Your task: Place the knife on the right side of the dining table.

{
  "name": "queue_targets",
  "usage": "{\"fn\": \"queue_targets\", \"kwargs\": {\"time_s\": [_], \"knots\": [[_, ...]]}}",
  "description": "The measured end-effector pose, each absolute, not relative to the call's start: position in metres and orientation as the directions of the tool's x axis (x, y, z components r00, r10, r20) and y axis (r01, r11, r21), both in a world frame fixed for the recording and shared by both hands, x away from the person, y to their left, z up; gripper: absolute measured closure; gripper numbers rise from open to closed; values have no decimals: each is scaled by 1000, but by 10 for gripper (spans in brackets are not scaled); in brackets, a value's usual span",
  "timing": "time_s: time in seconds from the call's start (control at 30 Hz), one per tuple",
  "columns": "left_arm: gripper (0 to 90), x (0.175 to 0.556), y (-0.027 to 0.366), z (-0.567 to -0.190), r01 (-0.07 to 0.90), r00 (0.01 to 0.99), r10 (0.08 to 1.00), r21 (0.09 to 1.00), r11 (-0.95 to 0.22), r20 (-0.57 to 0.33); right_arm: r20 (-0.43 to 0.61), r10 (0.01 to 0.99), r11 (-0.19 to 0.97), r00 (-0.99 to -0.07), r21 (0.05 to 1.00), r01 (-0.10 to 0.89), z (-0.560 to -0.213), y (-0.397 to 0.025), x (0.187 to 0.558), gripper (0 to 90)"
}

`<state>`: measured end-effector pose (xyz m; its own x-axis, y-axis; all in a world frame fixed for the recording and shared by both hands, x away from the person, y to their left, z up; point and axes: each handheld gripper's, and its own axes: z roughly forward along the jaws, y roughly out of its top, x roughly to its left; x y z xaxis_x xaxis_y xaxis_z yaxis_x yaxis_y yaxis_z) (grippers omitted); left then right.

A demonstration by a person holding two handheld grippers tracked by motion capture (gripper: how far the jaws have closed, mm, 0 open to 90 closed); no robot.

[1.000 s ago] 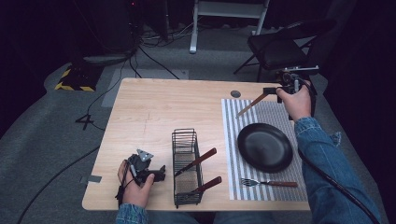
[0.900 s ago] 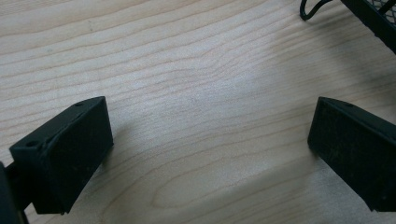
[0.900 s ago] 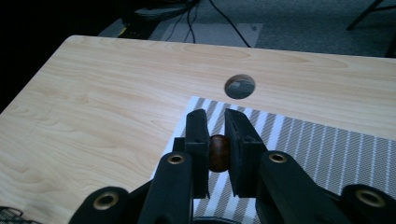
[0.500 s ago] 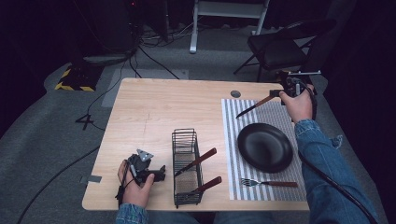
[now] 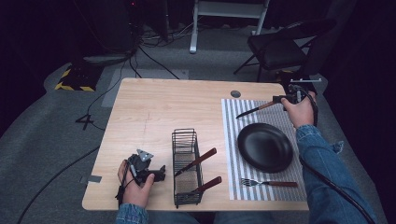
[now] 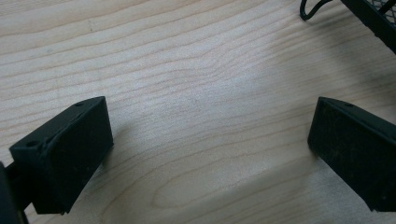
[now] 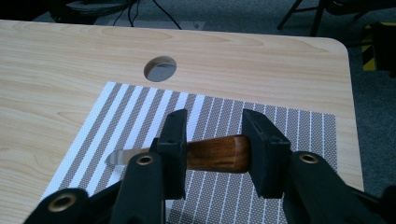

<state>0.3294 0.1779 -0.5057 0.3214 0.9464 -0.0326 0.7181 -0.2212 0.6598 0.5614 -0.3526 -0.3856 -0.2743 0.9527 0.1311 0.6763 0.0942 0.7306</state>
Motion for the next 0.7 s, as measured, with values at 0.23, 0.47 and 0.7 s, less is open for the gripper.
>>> {"fn": "queue_targets", "kwargs": {"time_s": [0.23,0.47,0.7], "knots": [[1,329,178,-506,718,321,946,660,-222,-32,139,957,77,-253,724,686,-396,-359,560,584],[1,329,178,-506,718,322,946,660,-222,-32,161,962,42,-222,714,698,-406,-364,562,564],[1,329,178,-506,718,322,946,660,-222,-32,166,967,18,-191,709,705,-415,-367,564,538]]}}
